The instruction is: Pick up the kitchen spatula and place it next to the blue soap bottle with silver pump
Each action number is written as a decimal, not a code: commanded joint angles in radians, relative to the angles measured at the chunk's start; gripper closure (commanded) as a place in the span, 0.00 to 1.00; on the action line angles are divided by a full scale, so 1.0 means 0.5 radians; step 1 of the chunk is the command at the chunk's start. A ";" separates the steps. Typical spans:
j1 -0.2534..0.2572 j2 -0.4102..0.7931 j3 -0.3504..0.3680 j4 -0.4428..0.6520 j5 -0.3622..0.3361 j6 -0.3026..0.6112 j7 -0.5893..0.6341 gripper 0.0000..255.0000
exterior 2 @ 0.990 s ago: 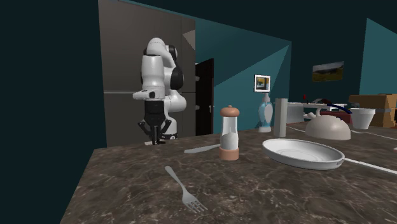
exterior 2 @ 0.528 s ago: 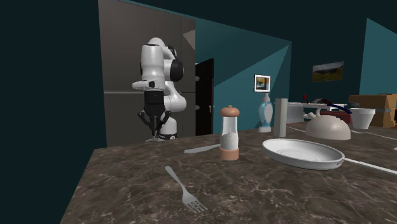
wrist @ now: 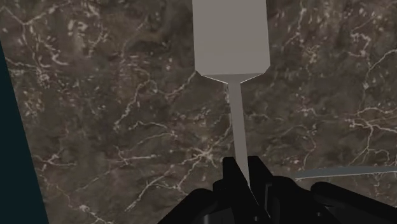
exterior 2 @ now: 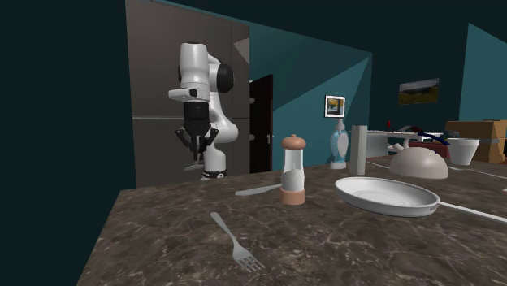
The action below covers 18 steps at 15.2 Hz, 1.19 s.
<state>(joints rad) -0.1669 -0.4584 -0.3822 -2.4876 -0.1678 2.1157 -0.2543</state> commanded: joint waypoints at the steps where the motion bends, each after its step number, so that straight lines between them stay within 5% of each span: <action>1: 0.001 -0.018 0.010 0.044 0.003 -0.062 0.002 1.00; 18: 0.015 -0.096 0.077 0.440 0.034 -0.536 0.008 1.00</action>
<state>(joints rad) -0.1603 -0.5061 -0.3459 -2.2785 -0.1520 1.8594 -0.2513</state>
